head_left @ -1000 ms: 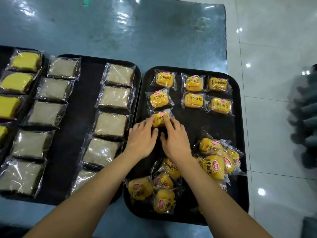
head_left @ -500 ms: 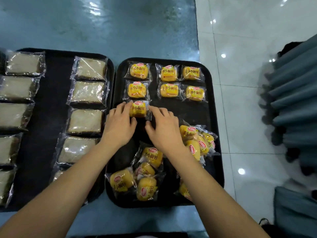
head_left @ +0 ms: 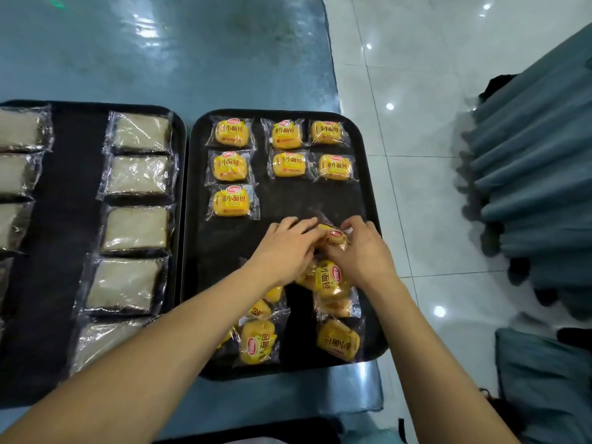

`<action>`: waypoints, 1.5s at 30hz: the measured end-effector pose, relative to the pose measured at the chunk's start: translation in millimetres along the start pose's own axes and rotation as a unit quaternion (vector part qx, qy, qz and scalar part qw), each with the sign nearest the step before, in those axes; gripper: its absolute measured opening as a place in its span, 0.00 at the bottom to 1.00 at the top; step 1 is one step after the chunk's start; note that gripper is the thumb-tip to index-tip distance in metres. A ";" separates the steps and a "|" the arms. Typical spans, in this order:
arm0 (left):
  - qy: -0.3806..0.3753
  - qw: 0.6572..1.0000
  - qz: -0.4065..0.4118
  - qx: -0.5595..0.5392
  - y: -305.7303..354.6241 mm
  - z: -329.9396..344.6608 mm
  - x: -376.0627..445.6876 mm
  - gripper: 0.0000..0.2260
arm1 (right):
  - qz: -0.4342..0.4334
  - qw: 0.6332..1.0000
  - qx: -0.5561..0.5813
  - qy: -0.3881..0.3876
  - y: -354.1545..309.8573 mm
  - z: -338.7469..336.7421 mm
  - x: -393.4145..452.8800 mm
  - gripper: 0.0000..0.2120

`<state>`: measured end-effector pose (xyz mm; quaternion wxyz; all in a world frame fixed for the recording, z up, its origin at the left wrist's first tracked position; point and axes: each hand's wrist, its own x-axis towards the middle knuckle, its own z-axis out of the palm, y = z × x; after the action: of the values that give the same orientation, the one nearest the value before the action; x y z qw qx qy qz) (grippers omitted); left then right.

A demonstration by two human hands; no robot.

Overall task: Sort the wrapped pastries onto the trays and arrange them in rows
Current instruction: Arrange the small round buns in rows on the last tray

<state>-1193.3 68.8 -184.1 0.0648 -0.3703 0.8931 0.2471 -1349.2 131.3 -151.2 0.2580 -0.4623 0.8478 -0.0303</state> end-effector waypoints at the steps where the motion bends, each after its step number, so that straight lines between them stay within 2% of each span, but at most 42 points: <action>1: -0.019 1.000 -0.015 -0.001 -2.3 5.4 -2.7 0.24 | 0.012 1.000 0.013 -0.004 5.3 1.9 -3.4 0.26; 4: -0.027 0.999 -0.040 -0.016 -9.5 18.8 -12.1 0.25 | 0.036 0.999 0.026 -0.022 16.0 6.6 -8.1 0.27; 9: -0.011 0.998 -0.051 -0.037 -4.5 22.4 -8.4 0.26 | -0.015 0.993 -0.113 0.027 7.8 0.9 0.7 0.25; 12: -0.014 0.995 -0.060 -0.084 -1.0 21.4 -2.6 0.27 | -0.024 0.989 -0.143 -0.041 2.3 -1.5 14.4 0.25; 15: -0.008 0.985 -0.073 -0.156 1.8 21.3 -1.6 0.28 | -0.044 0.981 -0.145 -0.124 -3.6 -3.4 27.3 0.31; 18: 0.024 0.978 -0.101 -0.179 -3.3 19.2 -3.4 0.28 | -0.096 0.982 -0.088 -0.136 -16.6 -1.9 37.8 0.34; 20: 0.051 0.977 -0.132 -0.160 -14.1 14.2 -3.3 0.28 | -0.126 0.984 -0.033 -0.124 -31.0 4.0 46.3 0.35; 22: 0.048 0.981 -0.151 -0.109 -26.8 8.3 -1.3 0.29 | -0.144 0.984 0.001 -0.103 -44.9 11.5 54.9 0.34; 26: 0.020 0.988 -0.153 -0.009 -37.4 4.4 3.9 0.31 | -0.145 0.982 -0.052 -0.107 -52.2 25.6 68.5 0.34; 32: 0.026 0.986 -0.162 -0.014 -32.5 10.7 4.8 0.32 | -0.147 0.983 -0.031 -0.103 -44.5 22.1 66.3 0.34; 35: 0.048 0.985 -0.165 -0.023 -31.0 9.3 2.6 0.30 | -0.122 0.992 0.025 -0.005 -19.3 9.1 55.1 0.29; 37: 0.075 0.983 -0.163 -0.022 -24.2 6.1 1.1 0.28 | -0.086 0.994 0.002 0.068 13.8 -2.4 46.7 0.23; 40: 0.105 0.988 -0.102 -0.047 -0.4 -0.1 0.3 0.23 | -0.036 0.994 -0.035 0.097 63.0 -13.2 35.4 0.19; 42: 0.076 0.992 -0.055 -0.084 19.0 -1.5 2.0 0.22 | -0.017 0.996 -0.046 0.078 80.2 -11.0 26.5 0.19; 45: -0.021 0.994 -0.038 -0.102 32.5 2.9 6.4 0.22 | -0.023 0.996 -0.059 0.062 89.1 -4.0 12.7 0.20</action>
<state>-1220.6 85.8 -175.7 0.0548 -0.4038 0.8467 0.3420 -1425.1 171.3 -178.8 0.1770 -0.4932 0.8516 -0.0149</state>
